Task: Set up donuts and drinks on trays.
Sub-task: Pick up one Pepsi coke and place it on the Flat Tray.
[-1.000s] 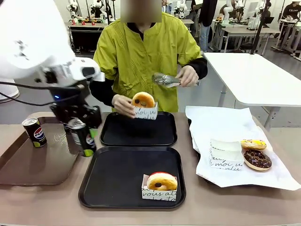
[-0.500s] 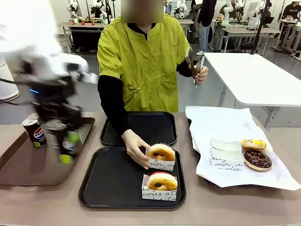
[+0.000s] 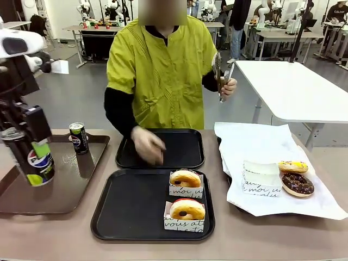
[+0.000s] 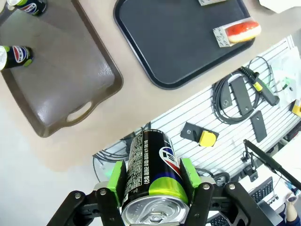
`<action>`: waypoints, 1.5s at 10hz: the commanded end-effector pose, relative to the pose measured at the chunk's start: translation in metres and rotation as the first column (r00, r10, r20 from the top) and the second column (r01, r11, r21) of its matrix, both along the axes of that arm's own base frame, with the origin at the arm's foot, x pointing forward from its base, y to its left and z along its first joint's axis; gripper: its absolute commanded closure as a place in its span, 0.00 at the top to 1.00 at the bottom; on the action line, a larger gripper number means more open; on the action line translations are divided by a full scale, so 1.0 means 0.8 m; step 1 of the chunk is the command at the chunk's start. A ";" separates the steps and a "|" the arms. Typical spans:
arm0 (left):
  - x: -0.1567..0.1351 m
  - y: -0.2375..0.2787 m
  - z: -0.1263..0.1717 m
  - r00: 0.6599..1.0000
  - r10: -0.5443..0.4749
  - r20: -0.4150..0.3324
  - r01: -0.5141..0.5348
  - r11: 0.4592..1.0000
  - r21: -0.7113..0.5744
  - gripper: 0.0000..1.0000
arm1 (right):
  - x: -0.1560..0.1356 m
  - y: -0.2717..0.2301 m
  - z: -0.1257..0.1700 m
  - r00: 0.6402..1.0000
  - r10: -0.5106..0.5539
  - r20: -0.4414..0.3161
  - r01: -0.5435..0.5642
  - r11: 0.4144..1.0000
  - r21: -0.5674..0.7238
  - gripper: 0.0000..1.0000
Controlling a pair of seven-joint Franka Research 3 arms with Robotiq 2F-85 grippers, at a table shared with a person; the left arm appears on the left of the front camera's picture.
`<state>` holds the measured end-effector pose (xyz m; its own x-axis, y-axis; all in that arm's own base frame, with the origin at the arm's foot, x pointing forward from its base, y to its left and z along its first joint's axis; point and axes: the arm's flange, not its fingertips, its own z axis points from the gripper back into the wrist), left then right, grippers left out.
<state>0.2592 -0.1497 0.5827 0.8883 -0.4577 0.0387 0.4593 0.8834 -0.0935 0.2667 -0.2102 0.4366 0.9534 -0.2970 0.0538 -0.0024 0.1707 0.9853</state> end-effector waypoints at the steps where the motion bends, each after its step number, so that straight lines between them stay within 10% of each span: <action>1: 0.008 -0.005 -0.008 1.000 0.017 0.014 -0.017 1.000 -0.006 0.59 | 0.001 0.001 0.000 1.000 -0.006 0.017 0.006 1.000 0.016 1.00; 15: 0.101 -0.167 -0.232 0.985 0.122 0.119 -0.126 0.992 0.028 0.59 | 0.001 0.001 0.000 1.000 -0.006 0.017 0.006 1.000 0.016 1.00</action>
<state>0.3356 -0.2760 0.4000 0.9197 -0.3734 0.1212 0.3806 0.9238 -0.0420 0.2667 -0.2102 0.4368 0.9533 -0.2970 0.0543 -0.0029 0.1710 0.9853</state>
